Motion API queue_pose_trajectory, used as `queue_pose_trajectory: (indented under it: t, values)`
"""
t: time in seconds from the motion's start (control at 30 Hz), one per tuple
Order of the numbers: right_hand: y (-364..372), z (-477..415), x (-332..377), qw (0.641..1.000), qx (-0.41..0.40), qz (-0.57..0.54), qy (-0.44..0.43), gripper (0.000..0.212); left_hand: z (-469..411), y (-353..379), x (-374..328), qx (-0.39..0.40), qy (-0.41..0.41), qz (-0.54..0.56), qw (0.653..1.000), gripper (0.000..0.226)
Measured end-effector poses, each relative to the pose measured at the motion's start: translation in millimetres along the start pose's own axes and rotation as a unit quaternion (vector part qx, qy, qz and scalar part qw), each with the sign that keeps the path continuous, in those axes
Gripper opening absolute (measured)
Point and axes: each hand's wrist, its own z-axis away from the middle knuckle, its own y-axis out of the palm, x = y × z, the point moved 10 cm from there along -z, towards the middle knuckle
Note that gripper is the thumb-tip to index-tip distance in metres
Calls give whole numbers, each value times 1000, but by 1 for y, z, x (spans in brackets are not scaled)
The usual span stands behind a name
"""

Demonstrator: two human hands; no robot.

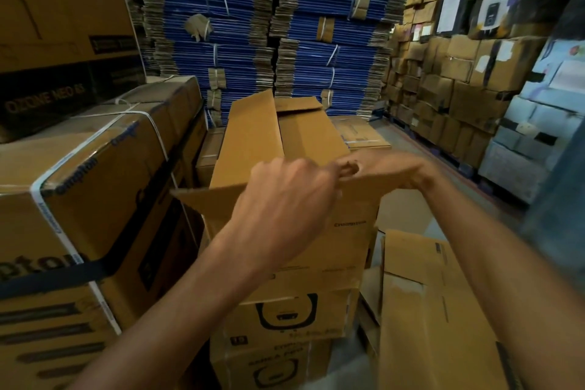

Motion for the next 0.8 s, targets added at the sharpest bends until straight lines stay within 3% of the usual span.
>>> queue_pose_trajectory:
  t: [0.07,0.17,0.23,0.33,0.47,0.67,0.8]
  values:
    - [27,5,8,975,72,206,-53,71,15,9,-8,85,11,36,996,52]
    - [40,6,7,962,64,261,-57,96,39,28,-12,231,2,186,955,64]
    - [46,6,0,947,32,314,-63,109,42,41,-12,239,32,161,957,51]
    - [51,8,-1,936,-36,344,-71,106,24,65,12,170,25,148,974,41]
    - [56,17,-1,926,-66,366,-61,84,13,111,48,199,-7,127,972,51]
    - [54,19,0,921,-107,367,-81,70,-2,106,57,179,32,43,982,56]
    - [49,19,-2,921,-125,358,-90,66,-13,54,84,54,14,90,994,33]
